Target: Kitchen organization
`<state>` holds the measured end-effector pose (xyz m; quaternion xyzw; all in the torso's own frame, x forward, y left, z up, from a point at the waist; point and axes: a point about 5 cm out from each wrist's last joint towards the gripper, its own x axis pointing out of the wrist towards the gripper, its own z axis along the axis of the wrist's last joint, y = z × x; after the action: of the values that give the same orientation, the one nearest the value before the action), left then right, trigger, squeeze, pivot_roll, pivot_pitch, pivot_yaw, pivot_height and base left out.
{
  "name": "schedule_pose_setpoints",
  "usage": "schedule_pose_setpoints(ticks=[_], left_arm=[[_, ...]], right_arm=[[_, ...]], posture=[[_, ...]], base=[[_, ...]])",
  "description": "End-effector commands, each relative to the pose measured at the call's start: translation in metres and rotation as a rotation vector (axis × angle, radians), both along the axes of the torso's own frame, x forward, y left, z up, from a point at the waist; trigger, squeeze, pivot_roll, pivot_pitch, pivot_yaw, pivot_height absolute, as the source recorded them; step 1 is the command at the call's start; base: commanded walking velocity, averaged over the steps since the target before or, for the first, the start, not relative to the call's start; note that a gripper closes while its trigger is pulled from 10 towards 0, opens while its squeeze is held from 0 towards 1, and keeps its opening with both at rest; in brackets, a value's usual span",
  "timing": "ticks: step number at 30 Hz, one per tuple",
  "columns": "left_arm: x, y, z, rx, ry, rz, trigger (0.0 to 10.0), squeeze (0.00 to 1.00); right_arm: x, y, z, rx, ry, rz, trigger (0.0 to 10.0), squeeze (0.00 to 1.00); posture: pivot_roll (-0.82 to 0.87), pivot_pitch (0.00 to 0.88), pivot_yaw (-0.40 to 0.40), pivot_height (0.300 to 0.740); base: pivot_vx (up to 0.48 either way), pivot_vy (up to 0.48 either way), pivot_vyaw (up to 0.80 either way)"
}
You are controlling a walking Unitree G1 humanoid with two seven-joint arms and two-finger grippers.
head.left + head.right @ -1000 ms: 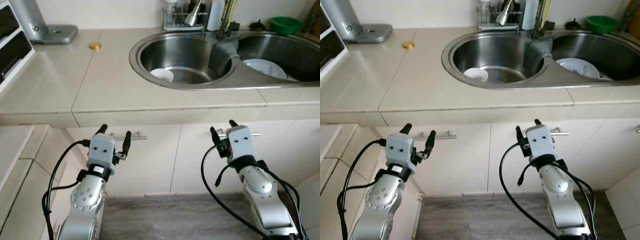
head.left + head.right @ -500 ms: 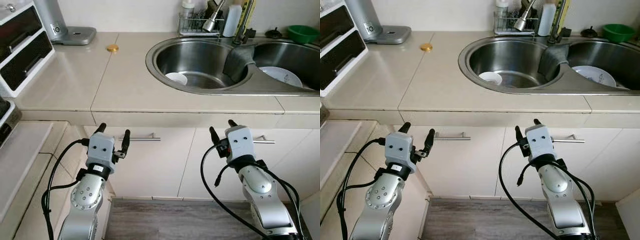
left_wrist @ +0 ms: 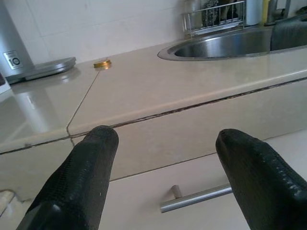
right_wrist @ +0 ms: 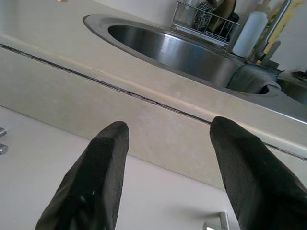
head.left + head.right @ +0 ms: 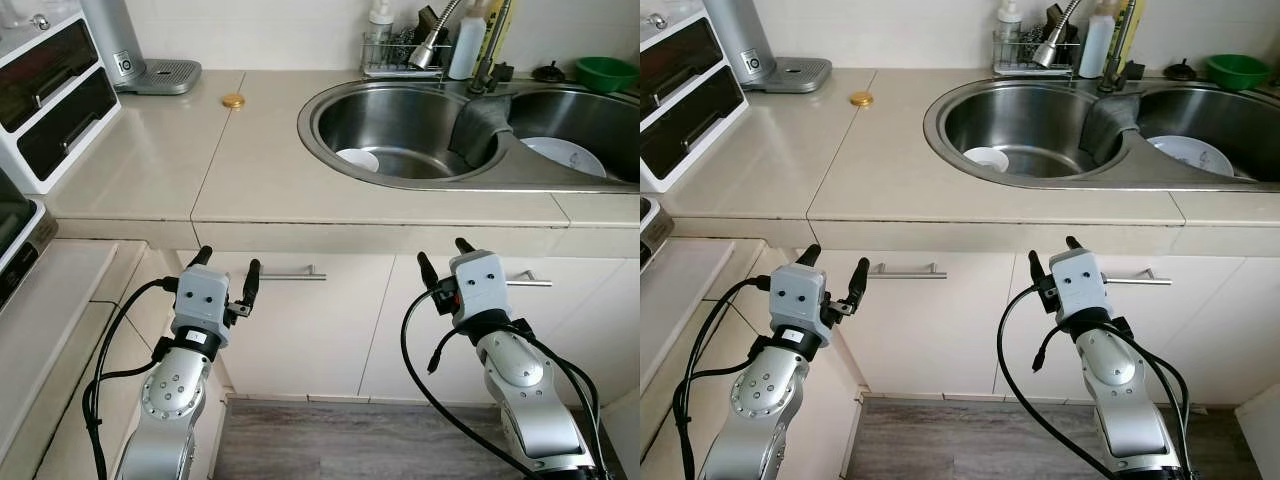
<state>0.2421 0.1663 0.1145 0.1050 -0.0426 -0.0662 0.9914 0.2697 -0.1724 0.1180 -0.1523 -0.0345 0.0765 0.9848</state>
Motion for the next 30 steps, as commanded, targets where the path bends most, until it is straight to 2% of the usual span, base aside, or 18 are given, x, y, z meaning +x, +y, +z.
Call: schedule_pose_setpoints(ticks=[1,30], left_arm=[[-0.0006,0.0014,-0.0008,0.008,0.005,0.001,10.0,0.00],[-0.0002,0.0018,-0.0011,0.007,0.007,0.001,10.0,0.00]], right_arm=[[-0.0008,0.0001,0.0023,0.014,-0.011,0.008,10.0,0.00],[-0.0006,0.0002,0.0020,0.012,-0.011,0.006,10.0,0.00]], posture=[[-0.03,0.011,-0.013,0.740],[-0.03,0.010,-0.012,0.740]], base=[[0.000,0.000,0.00],[0.000,0.000,0.00]])
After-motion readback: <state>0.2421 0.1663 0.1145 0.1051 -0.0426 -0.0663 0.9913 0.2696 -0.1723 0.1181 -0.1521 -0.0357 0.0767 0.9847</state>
